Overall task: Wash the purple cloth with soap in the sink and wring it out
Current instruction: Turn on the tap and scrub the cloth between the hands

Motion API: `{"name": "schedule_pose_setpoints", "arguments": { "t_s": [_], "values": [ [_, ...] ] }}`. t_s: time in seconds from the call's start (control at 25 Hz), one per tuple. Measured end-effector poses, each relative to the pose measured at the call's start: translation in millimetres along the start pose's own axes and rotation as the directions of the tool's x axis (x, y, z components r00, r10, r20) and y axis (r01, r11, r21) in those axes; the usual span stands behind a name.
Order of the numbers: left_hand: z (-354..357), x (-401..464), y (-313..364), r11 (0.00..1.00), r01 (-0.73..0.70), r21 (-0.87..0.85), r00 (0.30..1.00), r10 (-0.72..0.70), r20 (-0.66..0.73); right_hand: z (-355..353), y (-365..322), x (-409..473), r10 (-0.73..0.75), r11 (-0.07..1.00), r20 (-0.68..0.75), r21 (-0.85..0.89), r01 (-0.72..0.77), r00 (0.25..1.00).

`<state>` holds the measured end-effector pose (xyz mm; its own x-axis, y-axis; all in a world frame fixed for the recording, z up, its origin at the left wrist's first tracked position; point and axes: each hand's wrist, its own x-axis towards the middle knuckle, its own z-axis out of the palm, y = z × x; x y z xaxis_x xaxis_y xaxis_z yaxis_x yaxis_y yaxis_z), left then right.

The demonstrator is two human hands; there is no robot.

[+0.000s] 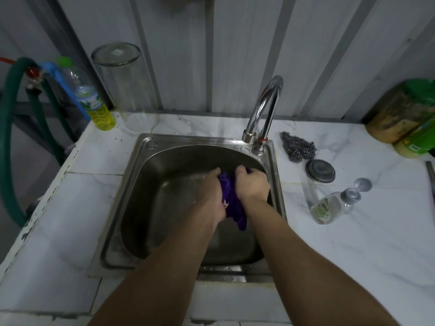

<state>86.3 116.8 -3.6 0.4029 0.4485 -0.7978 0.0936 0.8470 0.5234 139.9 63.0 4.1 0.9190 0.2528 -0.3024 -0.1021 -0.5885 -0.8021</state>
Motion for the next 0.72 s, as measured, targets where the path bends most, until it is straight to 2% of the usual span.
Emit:
{"name": "schedule_pose_setpoints", "arguments": {
  "t_s": [0.08, 0.16, 0.2, 0.24, 0.32, 0.4, 0.44, 0.52, 0.6, 0.72],
  "values": [
    [0, 3, 9, 0.999, -0.054, 0.008, 0.996, 0.054, -0.073, 5, 9, -8, -0.025, 0.998, 0.006, 0.065, 0.024, 1.000],
    [-7, 11, 19, 0.991, -0.130, 0.040, 0.988, 0.133, -0.083, 18, 11, -42, -0.186, 0.979, 0.077, 0.098, 0.179, 0.979],
    [-9, 9, 20, 0.988, -0.138, 0.070, 0.986, 0.143, -0.081, 22, 10, -50, -0.220, 0.972, 0.087, 0.096, 0.212, 0.972],
    [-9, 8, 17, 0.989, -0.123, 0.076, 0.990, 0.127, -0.057, 23, 8, -45, -0.201, 0.978, 0.076, 0.070, 0.196, 0.977],
    [-9, 2, 2, 0.998, -0.036, 0.049, 0.999, 0.036, -0.005, 15, 2, -14, -0.053, 0.998, 0.048, 0.023, 0.052, 0.997],
    [-3, -3, -2, 0.999, -0.022, 0.045, 0.999, 0.024, -0.042, 4, 4, 4, 0.063, 0.997, 0.044, 0.049, -0.065, 0.997],
    [1, -5, 4, 0.998, -0.060, 0.030, 0.995, 0.062, -0.079, 3, 4, 0, 0.037, 0.996, 0.047, 0.078, -0.040, 0.998],
    [-1, 2, 19, 0.991, -0.137, -0.006, 0.982, 0.135, -0.133, 13, 4, -33, -0.111, 0.988, 0.069, 0.114, 0.102, 0.992],
    [-2, 0, 25, 0.989, -0.146, 0.001, 0.981, 0.144, -0.132, 18, 1, -54, -0.207, 0.973, 0.105, 0.129, 0.193, 0.973],
    [-2, -6, 9, 0.999, -0.051, -0.003, 0.998, 0.051, -0.031, 9, -5, -18, -0.093, 0.995, 0.033, 0.025, 0.092, 0.995]
  ]
}}
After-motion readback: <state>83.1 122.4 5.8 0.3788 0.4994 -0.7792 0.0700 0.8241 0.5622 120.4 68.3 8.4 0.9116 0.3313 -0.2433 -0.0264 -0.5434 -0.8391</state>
